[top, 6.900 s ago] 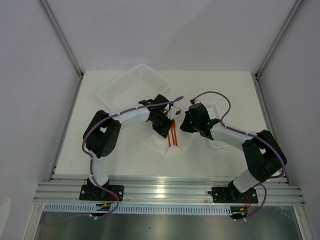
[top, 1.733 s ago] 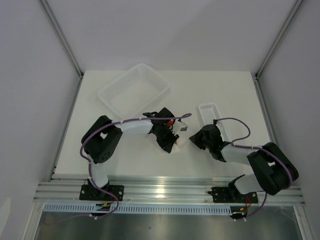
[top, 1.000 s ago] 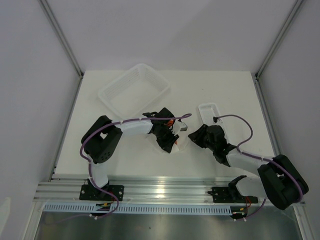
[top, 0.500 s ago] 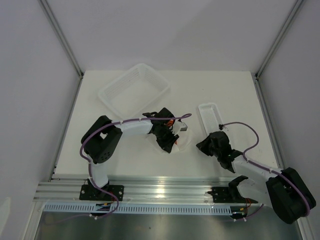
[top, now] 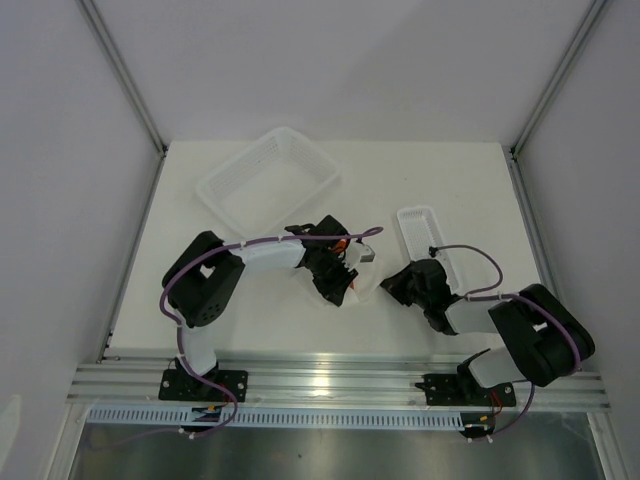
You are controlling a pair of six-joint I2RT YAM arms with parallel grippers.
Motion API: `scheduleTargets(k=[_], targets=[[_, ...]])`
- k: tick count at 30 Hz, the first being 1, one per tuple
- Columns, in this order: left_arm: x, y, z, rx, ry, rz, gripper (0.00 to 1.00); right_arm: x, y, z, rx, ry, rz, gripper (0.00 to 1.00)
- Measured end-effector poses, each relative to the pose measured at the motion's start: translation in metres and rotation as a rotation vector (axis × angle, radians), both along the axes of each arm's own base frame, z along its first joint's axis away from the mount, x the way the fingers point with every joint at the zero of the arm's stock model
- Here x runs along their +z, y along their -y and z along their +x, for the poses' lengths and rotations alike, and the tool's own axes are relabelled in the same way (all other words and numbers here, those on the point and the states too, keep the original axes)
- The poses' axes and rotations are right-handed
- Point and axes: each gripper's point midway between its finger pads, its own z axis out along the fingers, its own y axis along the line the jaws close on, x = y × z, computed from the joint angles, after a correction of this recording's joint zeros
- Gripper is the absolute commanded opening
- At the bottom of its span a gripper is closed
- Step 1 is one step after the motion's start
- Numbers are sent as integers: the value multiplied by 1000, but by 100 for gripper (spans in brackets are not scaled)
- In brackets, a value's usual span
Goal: Place the utensils on the paper napkin and roll it up
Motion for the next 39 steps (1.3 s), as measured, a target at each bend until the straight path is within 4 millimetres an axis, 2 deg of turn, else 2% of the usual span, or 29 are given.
scheduleTargets(k=[11, 23, 30, 34, 39], targets=[[0, 0, 0, -1, -1, -1, 32, 0, -4, 13, -44, 30, 53, 0], [0, 0, 1, 2, -2, -3, 32, 3, -9, 23, 12, 105, 13, 0], [0, -1, 1, 4, -3, -4, 32, 14, -27, 34, 101, 170, 17, 0], [0, -1, 1, 4, -2, -4, 32, 10, -34, 33, 139, 176, 22, 0], [0, -1, 1, 5, -3, -4, 32, 8, -56, 31, 213, 184, 33, 0]])
